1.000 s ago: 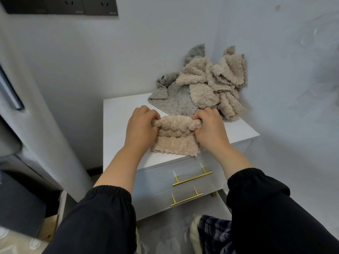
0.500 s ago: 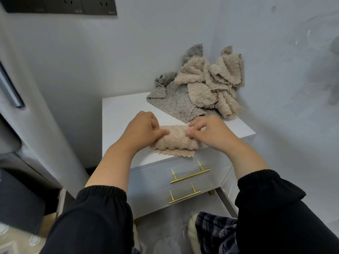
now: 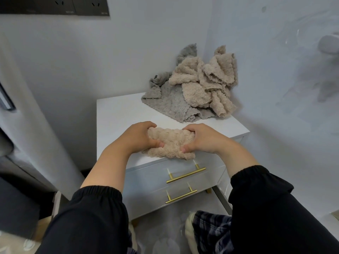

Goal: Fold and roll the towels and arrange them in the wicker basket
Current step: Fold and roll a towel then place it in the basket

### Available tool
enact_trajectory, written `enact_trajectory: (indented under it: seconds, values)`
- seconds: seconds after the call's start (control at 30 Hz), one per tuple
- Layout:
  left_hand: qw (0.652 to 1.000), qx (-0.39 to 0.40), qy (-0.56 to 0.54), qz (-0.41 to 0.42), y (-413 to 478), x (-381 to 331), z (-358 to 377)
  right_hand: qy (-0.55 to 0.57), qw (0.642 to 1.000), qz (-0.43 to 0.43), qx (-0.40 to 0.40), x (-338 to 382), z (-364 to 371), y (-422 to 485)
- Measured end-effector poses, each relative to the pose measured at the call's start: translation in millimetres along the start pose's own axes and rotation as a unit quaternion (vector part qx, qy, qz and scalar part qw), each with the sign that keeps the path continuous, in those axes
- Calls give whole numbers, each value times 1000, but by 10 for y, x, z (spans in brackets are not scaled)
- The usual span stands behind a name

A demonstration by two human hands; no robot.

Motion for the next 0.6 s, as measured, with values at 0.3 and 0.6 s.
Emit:
enact_trajectory:
  seconds: [0.3, 0.6]
  values:
    - [989, -33, -133, -52, 37, -173, 134, 153, 977, 86, -120, -134, -39, 31]
    - [946, 17, -322, -38, 18, -612, 497, 496, 818, 100, -274, -288, -169, -315]
Point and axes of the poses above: each hand's wrist, its own y-axis towards the middle knuckle, its own z-axis out of the palm, x = y × z, the point moved 3 cm from there along y, towards the middle knuckle, and after that the axes turned 15 degrees about -z, right-handed, at the moved point
